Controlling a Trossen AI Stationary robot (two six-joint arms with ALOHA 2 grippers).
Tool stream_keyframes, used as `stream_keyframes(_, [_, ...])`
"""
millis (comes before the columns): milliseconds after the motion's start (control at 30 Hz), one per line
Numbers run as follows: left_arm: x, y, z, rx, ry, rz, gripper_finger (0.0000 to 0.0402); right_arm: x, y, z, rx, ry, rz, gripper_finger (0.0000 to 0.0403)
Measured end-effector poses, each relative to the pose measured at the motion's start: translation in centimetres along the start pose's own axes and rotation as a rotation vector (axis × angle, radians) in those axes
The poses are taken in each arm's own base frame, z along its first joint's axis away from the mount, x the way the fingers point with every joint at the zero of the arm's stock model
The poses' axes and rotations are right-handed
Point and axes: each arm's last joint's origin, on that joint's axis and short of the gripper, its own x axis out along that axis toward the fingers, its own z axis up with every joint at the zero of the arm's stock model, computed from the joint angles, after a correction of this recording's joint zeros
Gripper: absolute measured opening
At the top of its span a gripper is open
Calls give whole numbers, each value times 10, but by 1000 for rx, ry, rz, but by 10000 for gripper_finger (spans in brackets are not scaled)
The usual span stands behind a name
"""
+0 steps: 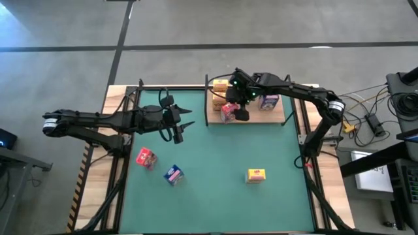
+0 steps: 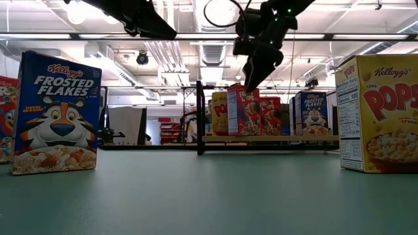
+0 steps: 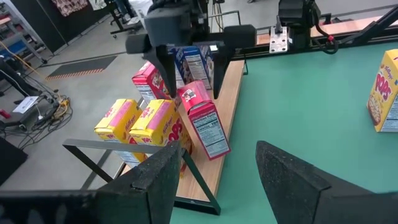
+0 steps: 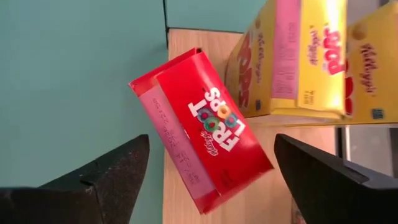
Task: Stack cereal on shelf
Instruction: Put the top red cereal box on the shelf aligned with the other red cereal box
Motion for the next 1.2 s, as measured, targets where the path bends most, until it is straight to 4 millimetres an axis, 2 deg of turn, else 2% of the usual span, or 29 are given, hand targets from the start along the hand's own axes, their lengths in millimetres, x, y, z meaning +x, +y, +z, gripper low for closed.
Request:
stream_keyframes(167, [0, 0, 0, 0, 0, 0, 192, 8, -1, -1, -5, 20, 16, 327])
stream_keyframes(433, [0, 0, 0, 0, 1, 0, 192, 9, 1, -4, -6, 52, 35, 320])
stream_keyframes(867, [0, 0, 0, 1, 2, 0, 192, 8, 2, -5, 3, 61, 40, 219])
stream_keyframes(1067, [0, 0, -1, 1, 5, -1, 192, 4, 4, -7, 13, 81, 50, 199])
stream_keyframes(1200, [0, 0, -1, 0, 9, -2, 192, -7, 3, -10, 38, 74, 37, 198])
